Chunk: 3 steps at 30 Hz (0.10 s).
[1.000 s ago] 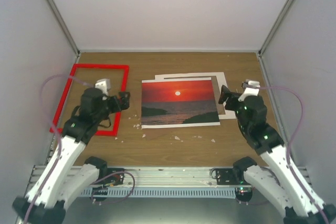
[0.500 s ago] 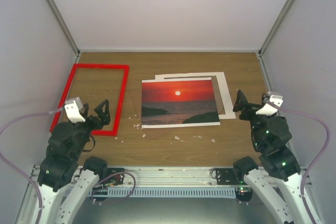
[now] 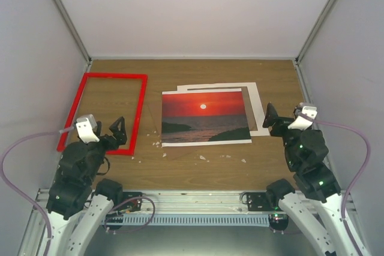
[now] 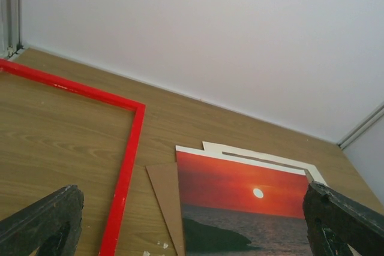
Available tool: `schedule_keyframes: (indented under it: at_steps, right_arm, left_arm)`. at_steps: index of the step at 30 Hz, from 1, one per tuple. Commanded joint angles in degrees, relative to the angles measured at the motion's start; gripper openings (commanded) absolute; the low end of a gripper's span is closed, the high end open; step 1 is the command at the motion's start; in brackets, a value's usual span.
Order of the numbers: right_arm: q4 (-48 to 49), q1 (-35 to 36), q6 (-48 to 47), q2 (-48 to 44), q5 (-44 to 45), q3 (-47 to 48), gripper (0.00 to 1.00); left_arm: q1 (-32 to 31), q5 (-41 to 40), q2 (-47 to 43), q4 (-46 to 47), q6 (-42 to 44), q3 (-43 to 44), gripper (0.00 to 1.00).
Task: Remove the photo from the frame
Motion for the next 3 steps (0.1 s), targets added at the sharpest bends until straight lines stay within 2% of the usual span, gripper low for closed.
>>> schedule_keyframes:
  at_steps: [1,3]
  right_arm:
    - [0.5,-0.3,-0.9,-0.7,-0.2,-0.2,1.00]
    - [0.6,-0.3,-0.9,-0.7,-0.2,-0.1,1.00]
  left_arm:
    - [0.3,-0.8,0.6,3.8,0.4,-0.2,0.99]
    - [0.4,-0.6,0.6,3.9,0.5,-0.2,0.99]
